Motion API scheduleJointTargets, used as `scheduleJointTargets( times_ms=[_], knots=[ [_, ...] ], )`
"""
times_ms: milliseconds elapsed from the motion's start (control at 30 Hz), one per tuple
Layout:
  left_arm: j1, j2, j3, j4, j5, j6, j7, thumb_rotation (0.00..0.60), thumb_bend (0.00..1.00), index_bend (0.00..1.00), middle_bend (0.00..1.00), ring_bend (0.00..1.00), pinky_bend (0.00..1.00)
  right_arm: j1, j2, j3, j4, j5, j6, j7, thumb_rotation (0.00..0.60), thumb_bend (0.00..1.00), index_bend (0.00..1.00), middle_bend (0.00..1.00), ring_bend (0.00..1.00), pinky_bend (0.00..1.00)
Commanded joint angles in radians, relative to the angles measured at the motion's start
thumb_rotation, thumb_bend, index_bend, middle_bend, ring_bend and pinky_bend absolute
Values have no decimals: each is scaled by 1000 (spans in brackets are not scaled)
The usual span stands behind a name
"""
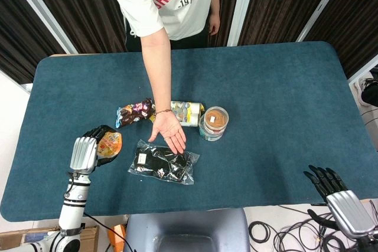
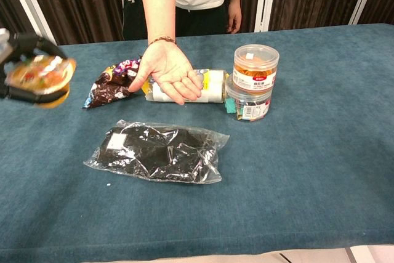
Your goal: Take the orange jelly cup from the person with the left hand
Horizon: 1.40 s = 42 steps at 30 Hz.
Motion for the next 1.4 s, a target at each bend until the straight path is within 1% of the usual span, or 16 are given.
scheduleJointTargets(
  times_ms=[33, 200, 333, 433, 467, 500, 600, 733, 833, 933, 1000, 1067, 1100, 1167, 1267, 1400],
  knots=[
    [52, -87, 50, 228, -31, -77, -193, 600, 293, 557, 547, 489, 671, 1, -1, 1, 0, 5, -4, -3, 600, 211, 0, 0, 0, 0],
    [57, -155, 55, 371, -23, -121, -278, 600, 287, 474, 471, 398, 485, -2, 2, -1, 1, 0, 2, 3, 600, 211, 0, 0, 0, 0],
    [57, -191, 59, 452, -10, -153, -341, 600, 281, 417, 396, 330, 396, -3, 2, 0, 5, 4, 4, 7, 600, 211, 0, 0, 0, 0],
    [60, -208, 58, 493, -3, -154, -337, 600, 265, 249, 210, 169, 226, -3, 3, -1, 7, 1, 5, 8, 600, 211, 0, 0, 0, 0],
    [64, -212, 55, 497, -3, -147, -330, 600, 248, 122, 100, 77, 154, -3, 2, -1, 7, 1, 5, 8, 600, 211, 0, 0, 0, 0],
    [69, -216, 48, 495, -2, -132, -325, 600, 234, 43, 33, 22, 108, -4, 2, -1, 7, 1, 5, 8, 600, 211, 0, 0, 0, 0],
    [76, -206, 50, 473, 18, -105, -325, 600, 202, 0, 0, 0, 57, -4, 0, 1, 7, 4, 3, 5, 600, 211, 0, 0, 0, 0],
    [96, -140, 72, 360, 68, -57, -332, 600, 189, 0, 0, 0, 47, -5, -2, 1, 6, 4, 4, -3, 600, 211, 0, 0, 0, 0],
    [130, -43, 111, 220, 139, 33, -278, 600, 186, 0, 0, 0, 36, -8, -2, 3, 6, 8, 7, -3, 600, 210, 0, 0, 0, 0],
    [188, 127, 187, 17, 190, 88, -155, 600, 185, 0, 0, 0, 34, -11, -2, 5, 7, 11, 14, -3, 600, 211, 0, 0, 0, 0],
    [241, 266, 251, -139, 173, 86, -33, 600, 189, 0, 0, 0, 28, -14, -2, 5, 6, 5, 22, -6, 600, 211, 0, 0, 0, 0],
    [286, 352, 292, -243, 141, 90, 32, 600, 199, 0, 0, 0, 12, -18, -5, 4, 6, 0, 29, -14, 600, 211, 0, 0, 0, 0],
    [309, 377, 305, -267, 134, 103, 37, 600, 202, 0, 0, 0, 6, -21, -7, 2, 7, -3, 31, -21, 600, 211, 0, 0, 0, 0],
    [336, 380, 310, -249, 146, 131, 24, 600, 203, 0, 0, 0, 3, -23, -13, 2, 7, -5, 29, -35, 600, 211, 0, 0, 0, 0],
    [355, 366, 302, -203, 161, 150, 66, 600, 213, 0, 0, 0, 3, -22, -22, 6, 2, 1, 20, -56, 600, 211, 0, 0, 0, 0],
    [367, 347, 282, -174, 196, 177, 60, 600, 219, 0, 0, 0, 3, -24, -28, 11, -4, 6, 22, -71, 600, 211, 0, 0, 0, 0]
  ],
)
